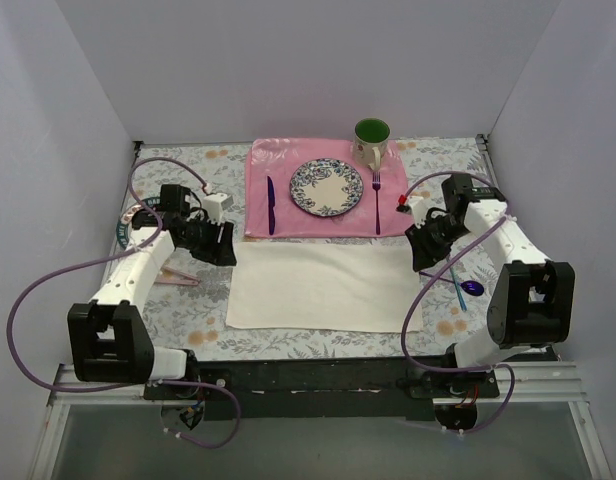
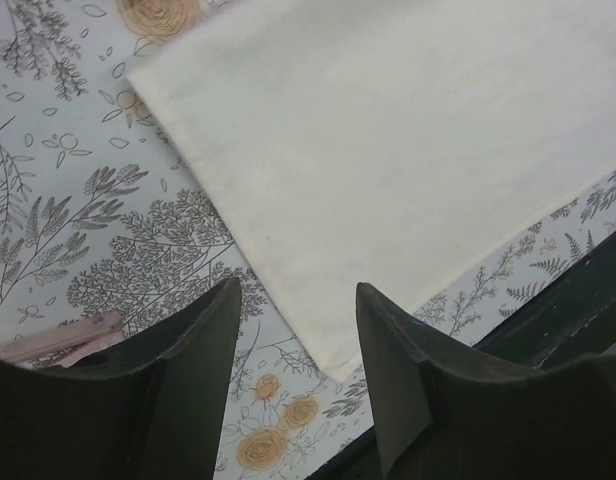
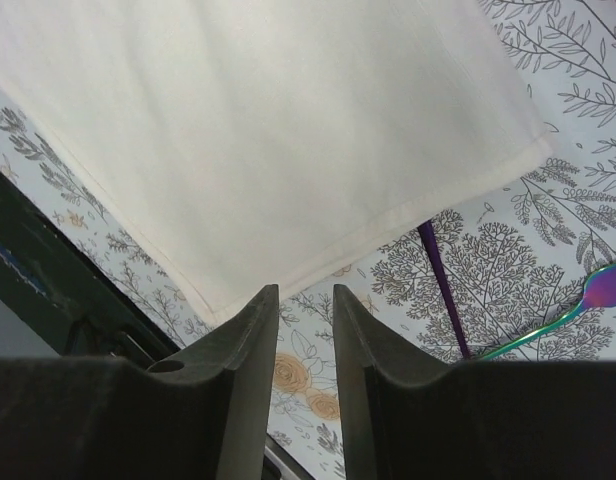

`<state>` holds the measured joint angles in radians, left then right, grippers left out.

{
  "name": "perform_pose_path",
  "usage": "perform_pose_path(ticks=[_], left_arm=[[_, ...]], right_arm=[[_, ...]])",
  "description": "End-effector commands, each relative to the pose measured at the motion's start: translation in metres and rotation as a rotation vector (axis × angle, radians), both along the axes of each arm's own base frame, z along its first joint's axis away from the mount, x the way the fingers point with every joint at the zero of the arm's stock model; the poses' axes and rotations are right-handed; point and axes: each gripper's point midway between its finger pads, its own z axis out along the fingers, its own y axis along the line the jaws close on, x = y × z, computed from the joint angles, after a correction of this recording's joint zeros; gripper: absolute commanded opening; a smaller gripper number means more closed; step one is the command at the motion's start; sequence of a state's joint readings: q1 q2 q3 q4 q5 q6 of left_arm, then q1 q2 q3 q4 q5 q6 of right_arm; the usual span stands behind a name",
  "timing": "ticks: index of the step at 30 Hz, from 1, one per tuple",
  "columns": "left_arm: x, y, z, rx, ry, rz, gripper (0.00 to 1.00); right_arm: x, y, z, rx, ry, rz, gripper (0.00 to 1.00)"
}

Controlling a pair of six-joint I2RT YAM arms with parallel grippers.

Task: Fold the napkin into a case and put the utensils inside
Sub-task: Fold the rectangle-folded napkin at the center of the board, then smooth out the rectangle-folded napkin at the center of the board.

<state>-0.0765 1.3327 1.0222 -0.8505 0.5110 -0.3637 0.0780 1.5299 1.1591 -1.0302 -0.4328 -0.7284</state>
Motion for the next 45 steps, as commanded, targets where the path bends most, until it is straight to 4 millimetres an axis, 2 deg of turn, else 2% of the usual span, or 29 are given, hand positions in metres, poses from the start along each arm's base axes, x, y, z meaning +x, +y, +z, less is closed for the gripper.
perform_pose_path(ticks=[1,8,9,10,18,24,27,32,35,36,37,38,39,42,44,45], left_arm=[[0.006,0.005,0.004,-0.043,-0.005,0.039,0.49],[0.027,0.008,-0.006,-0.094,0.014,0.146,0.47],[0.031,0.018,-0.006,-0.112,0.022,0.196,0.46],[0.033,0.021,-0.009,-0.117,0.03,0.206,0.45],[0.044,0.027,-0.019,-0.141,0.056,0.241,0.44],[0.032,0.026,-0.02,-0.123,0.017,0.149,0.44],[0.022,0.022,-0.016,-0.126,-0.018,0.06,0.45],[0.013,0.02,-0.013,-0.093,-0.054,-0.022,0.47],[0.002,0.012,-0.013,-0.09,-0.048,-0.091,0.47],[-0.004,0.009,-0.014,-0.086,-0.047,-0.119,0.47],[-0.008,0.008,-0.018,-0.061,-0.057,-0.148,0.45],[-0.017,-0.004,-0.017,-0.038,-0.083,-0.217,0.44],[-0.03,-0.006,-0.029,-0.022,-0.063,-0.246,0.43],[-0.047,-0.014,-0.043,0.052,-0.089,-0.326,0.38],[-0.049,-0.014,-0.048,0.073,-0.098,-0.339,0.37],[-0.05,-0.014,-0.049,0.075,-0.093,-0.336,0.37]], right_arm=[[0.003,0.0,0.005,0.013,0.015,-0.091,0.36],[0.036,-0.001,-0.009,-0.001,-0.018,-0.207,0.29],[0.039,-0.001,-0.011,0.0,-0.017,-0.21,0.29],[0.042,-0.002,-0.017,-0.011,-0.004,-0.215,0.29],[0.065,-0.012,-0.034,-0.048,-0.003,-0.266,0.33],[0.077,-0.015,-0.038,-0.041,0.006,-0.275,0.39],[0.08,-0.014,-0.041,-0.032,0.021,-0.268,0.37],[0.081,-0.01,-0.048,-0.008,0.064,-0.25,0.25],[0.088,-0.017,-0.053,-0.022,0.056,-0.259,0.07],[0.096,-0.019,-0.051,-0.025,0.032,-0.265,0.01],[0.1,-0.029,-0.055,-0.03,0.04,-0.299,0.01],[0.104,-0.031,-0.055,-0.025,0.039,-0.307,0.01],[0.107,-0.032,-0.053,-0.021,0.042,-0.312,0.01],[0.102,-0.029,-0.06,-0.008,0.08,-0.31,0.01],[0.099,-0.029,-0.064,-0.013,0.092,-0.31,0.01],[0.098,-0.03,-0.064,-0.013,0.093,-0.31,0.08]])
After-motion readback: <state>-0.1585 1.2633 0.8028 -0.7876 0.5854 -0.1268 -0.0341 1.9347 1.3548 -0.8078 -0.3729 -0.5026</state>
